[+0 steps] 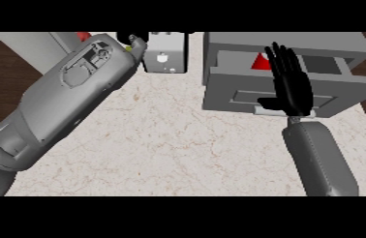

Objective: Pick up the can, place it into the drawer and close the drawer

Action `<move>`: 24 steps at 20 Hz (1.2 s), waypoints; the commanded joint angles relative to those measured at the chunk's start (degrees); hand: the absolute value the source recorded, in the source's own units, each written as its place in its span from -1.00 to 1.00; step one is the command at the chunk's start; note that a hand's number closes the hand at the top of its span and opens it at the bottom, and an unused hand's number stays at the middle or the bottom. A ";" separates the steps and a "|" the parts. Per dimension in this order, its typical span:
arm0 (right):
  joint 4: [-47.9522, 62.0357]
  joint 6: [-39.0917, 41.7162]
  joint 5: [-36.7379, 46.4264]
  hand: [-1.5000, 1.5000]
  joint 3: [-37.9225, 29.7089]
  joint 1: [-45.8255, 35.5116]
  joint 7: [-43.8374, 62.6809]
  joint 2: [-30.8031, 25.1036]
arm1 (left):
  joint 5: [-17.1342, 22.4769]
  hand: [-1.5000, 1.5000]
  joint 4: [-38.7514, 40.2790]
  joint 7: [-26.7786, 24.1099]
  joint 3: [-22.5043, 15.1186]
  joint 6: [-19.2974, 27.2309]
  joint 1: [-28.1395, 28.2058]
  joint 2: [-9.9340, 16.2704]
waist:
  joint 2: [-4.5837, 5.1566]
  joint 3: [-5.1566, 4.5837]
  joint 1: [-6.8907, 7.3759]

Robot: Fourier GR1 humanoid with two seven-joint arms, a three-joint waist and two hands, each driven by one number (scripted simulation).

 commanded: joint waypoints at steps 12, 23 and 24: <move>31.74 -12.33 -0.05 -1.00 -8.29 -21.58 -1.81 -0.36 | -2.41 -1.00 -15.10 5.75 0.47 -0.26 9.49 8.22 | 2.06 1.46 1.49; 42.53 -15.06 1.39 -1.00 -10.82 -33.61 1.53 -1.14 | -4.46 -1.00 -21.71 4.09 0.21 -0.21 17.76 9.29 | 2.79 1.45 2.54; 43.41 -13.22 1.72 -1.00 -10.69 -35.65 1.91 -1.58 | -4.38 -1.00 -19.96 2.02 1.22 -1.46 18.55 9.04 | 2.94 1.40 1.74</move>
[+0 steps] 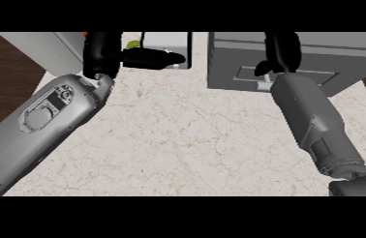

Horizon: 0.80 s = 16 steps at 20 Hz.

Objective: Pick up the can, place it into the drawer and close the drawer

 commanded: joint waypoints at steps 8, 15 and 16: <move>5.90 1.30 -3.13 -1.00 -3.79 -7.86 -3.71 -0.15 | -2.08 -1.00 -4.73 -2.48 0.53 -0.12 7.14 1.37 | 0.50 0.18 1.30; 3.15 1.56 -13.75 -1.00 -12.25 -7.89 -13.15 4.51 | -1.70 -1.00 -4.50 -3.52 2.10 -1.30 7.96 1.48 | 0.53 0.32 0.50; 3.06 2.94 -15.05 -1.00 -13.41 -9.07 -13.62 4.60 | -2.80 -1.00 -4.68 -3.26 0.90 -0.21 7.86 0.82 | 0.50 0.37 0.74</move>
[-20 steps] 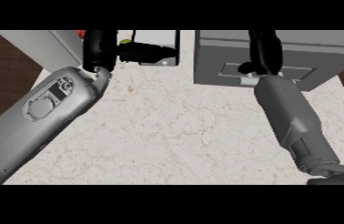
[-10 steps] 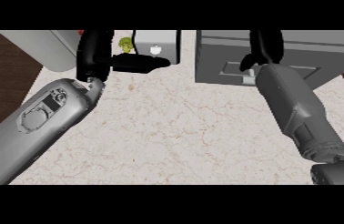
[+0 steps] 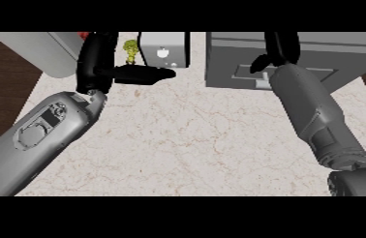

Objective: Pick up the can, place it into the drawer and close the drawer

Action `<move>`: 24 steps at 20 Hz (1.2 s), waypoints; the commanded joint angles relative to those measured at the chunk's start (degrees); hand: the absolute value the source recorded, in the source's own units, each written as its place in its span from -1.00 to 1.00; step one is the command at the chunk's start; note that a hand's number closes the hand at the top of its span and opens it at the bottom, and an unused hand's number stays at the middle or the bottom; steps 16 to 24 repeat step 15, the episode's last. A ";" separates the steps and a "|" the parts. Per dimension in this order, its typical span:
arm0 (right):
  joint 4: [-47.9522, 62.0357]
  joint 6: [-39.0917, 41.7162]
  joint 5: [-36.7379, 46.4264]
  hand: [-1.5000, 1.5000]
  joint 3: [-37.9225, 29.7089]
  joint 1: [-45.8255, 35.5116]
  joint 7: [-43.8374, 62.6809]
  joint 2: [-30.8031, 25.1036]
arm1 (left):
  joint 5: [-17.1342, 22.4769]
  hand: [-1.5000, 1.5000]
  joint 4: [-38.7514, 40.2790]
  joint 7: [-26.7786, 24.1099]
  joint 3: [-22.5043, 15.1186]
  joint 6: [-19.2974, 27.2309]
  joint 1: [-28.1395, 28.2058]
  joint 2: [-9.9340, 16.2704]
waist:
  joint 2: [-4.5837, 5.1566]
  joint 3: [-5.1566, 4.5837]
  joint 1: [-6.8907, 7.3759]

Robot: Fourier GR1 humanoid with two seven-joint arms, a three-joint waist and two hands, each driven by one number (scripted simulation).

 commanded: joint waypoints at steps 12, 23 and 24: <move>-3.74 11.38 -23.87 -1.00 -18.77 -7.03 -10.58 6.93 | -1.41 -1.00 -3.22 -3.93 1.37 0.12 8.80 0.50 | -1.10 -0.20 -0.72; -2.86 10.06 -24.89 -1.00 -19.31 -5.00 -13.29 7.70 | -1.59 -1.00 -5.42 -2.09 2.77 -0.31 9.13 1.70 | -1.09 -0.20 -0.75; -2.86 10.06 -24.89 -1.00 -19.31 -5.00 -13.29 7.70 | -1.59 -1.00 -5.42 -2.09 2.77 -0.31 9.13 1.70 | -1.09 -0.20 -0.75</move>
